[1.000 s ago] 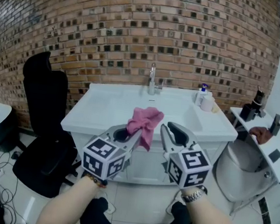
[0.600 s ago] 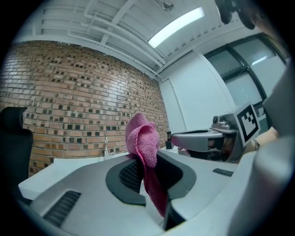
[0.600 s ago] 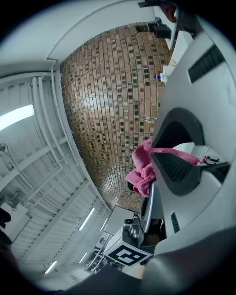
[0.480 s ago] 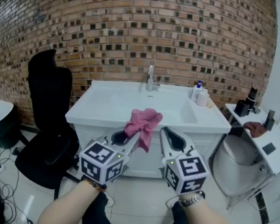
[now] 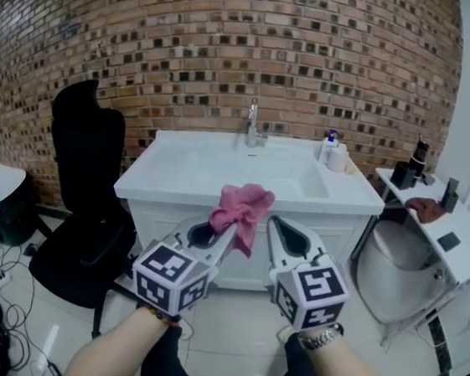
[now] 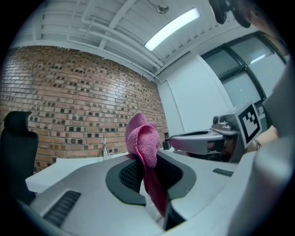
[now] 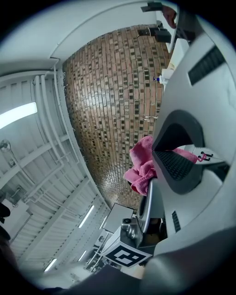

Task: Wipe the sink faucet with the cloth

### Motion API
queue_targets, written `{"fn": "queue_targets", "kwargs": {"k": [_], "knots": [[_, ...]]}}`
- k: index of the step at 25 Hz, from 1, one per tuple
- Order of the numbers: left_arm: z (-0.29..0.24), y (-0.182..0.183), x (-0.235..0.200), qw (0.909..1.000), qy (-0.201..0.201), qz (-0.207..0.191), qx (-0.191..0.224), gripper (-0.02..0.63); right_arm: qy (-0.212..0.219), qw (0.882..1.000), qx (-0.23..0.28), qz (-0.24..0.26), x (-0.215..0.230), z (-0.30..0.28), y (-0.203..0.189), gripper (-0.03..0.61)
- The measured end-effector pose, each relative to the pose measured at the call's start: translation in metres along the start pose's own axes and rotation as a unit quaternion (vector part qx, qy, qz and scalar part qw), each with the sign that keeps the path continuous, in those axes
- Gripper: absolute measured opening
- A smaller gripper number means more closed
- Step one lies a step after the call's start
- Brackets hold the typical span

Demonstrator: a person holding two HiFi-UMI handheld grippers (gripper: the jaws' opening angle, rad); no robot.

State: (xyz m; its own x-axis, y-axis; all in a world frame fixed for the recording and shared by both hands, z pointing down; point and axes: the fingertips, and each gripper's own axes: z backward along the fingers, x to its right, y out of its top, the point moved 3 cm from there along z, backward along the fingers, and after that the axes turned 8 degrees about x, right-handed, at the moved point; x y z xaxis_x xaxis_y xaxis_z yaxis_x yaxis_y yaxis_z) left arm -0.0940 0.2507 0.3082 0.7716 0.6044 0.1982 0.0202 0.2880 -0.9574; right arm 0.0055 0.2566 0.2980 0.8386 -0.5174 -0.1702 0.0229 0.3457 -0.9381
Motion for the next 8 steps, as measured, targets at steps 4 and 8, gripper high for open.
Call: {"fn": "queue_targets", "kwargs": {"k": [4, 8], "knots": [[0.011, 0.005, 0.002, 1.0, 0.003, 0.0, 0.001, 0.048, 0.0, 1.0, -0.002, -0.001, -0.01, 0.005, 0.004, 0.012], [0.018, 0.013, 0.001, 1.0, 0.005, 0.001, 0.001, 0.048, -0.002, 1.0, -0.001, 0.002, -0.016, 0.006, 0.015, 0.012]]}}
